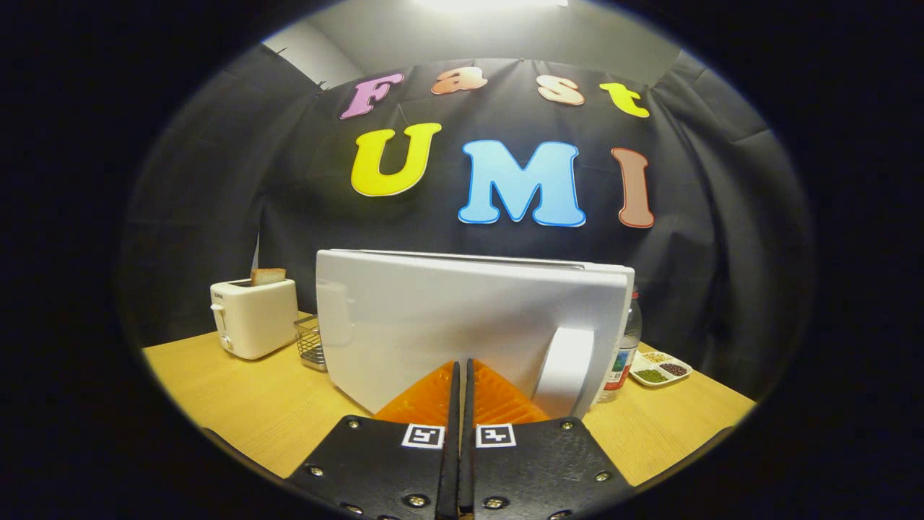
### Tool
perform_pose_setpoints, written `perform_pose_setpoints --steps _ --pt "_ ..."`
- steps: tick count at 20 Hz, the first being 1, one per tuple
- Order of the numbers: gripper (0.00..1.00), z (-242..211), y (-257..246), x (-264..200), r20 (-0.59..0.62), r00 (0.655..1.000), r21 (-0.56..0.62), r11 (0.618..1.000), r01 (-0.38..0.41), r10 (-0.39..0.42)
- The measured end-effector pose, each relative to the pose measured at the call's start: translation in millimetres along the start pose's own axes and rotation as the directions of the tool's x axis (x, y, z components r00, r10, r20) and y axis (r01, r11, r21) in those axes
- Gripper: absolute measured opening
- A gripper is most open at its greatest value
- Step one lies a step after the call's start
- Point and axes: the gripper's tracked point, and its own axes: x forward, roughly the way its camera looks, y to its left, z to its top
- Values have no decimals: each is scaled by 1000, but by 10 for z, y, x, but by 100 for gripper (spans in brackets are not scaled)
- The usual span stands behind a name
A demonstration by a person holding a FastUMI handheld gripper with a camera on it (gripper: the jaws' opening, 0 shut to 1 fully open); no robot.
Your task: Open the microwave, put the food inside, and close the microwave door.
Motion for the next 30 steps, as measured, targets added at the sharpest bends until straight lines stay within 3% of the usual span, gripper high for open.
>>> perform_pose_setpoints --steps 8,11,14,17,20,24,30 --pt "2 7 -344 718 -50 993 29 994 106 -105" --pt "2 -19 -428 895 -67 990 62 990 129 -125" --pt "3 -46 -447 860 -69 984 20 986 167 -166" --pt "2 -50 -428 891 -83 987 -3 991 134 -134" --pt "2 -8 -389 745 -102 994 52 998 47 -42" --pt "2 17 -674 170 -91 994 102 994 -43 53" --pt "2 30 -1711 -460 -47 998 152 988 -31 38"
